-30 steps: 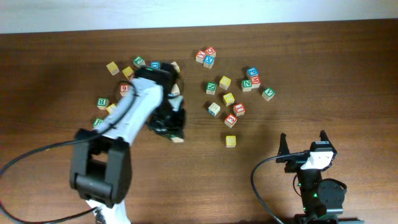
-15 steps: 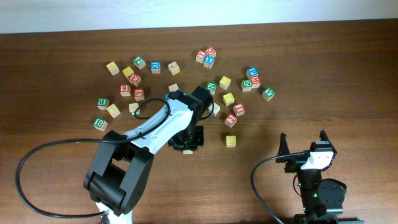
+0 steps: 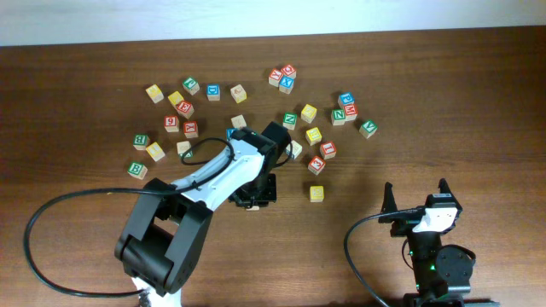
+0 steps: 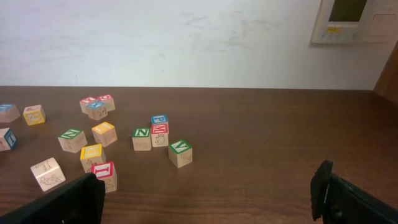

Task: Spell out RSS
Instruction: 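Carry the R block forward and set it down in open space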

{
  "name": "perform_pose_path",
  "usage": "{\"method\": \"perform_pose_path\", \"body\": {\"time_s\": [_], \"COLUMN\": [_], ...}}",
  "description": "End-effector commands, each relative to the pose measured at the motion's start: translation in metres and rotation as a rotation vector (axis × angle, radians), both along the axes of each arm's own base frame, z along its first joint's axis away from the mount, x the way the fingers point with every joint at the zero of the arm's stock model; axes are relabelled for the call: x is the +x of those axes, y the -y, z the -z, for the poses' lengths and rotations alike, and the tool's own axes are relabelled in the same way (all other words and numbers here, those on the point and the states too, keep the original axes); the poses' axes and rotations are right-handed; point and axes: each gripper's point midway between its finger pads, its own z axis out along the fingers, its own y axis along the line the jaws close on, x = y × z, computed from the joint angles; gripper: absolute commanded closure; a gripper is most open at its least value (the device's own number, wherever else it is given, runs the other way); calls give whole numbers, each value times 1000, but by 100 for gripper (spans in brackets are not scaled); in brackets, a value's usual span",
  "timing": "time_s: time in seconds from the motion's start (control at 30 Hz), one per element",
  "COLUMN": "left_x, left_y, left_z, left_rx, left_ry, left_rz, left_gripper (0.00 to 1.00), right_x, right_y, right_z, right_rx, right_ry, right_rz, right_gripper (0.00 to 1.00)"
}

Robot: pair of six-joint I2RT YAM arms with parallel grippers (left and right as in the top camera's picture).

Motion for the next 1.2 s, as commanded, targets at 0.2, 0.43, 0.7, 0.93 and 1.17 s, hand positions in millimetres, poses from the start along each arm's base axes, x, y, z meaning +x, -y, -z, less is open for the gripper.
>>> {"method": "perform_pose_path", "body": {"time_s": [0.2,0.43,0.7,0.93,1.17], "left_x": [-3,-1,3,3,3], "left_y": [0,-2,-3,-3,-5], "left_z": [3,3,3,3,3], "left_rx": [-33,-19,-13,-13,-3], "left_ry": [-30,-19,-2,-2,4], "left_rz": [-38,-36,-35,-35,-34], "left_gripper": [74,72,71,68,74], "right_x": [0,0,0,0,0], "right_y": [3,3,3,3,3], "right_z": [2,2,2,2,2], "right_rx": [4,4,4,4,4], "right_ry": [-1,-1,-1,-1,-1], "right_rz": [16,16,16,16,16], "right_gripper": [2,2,2,2,2]}}
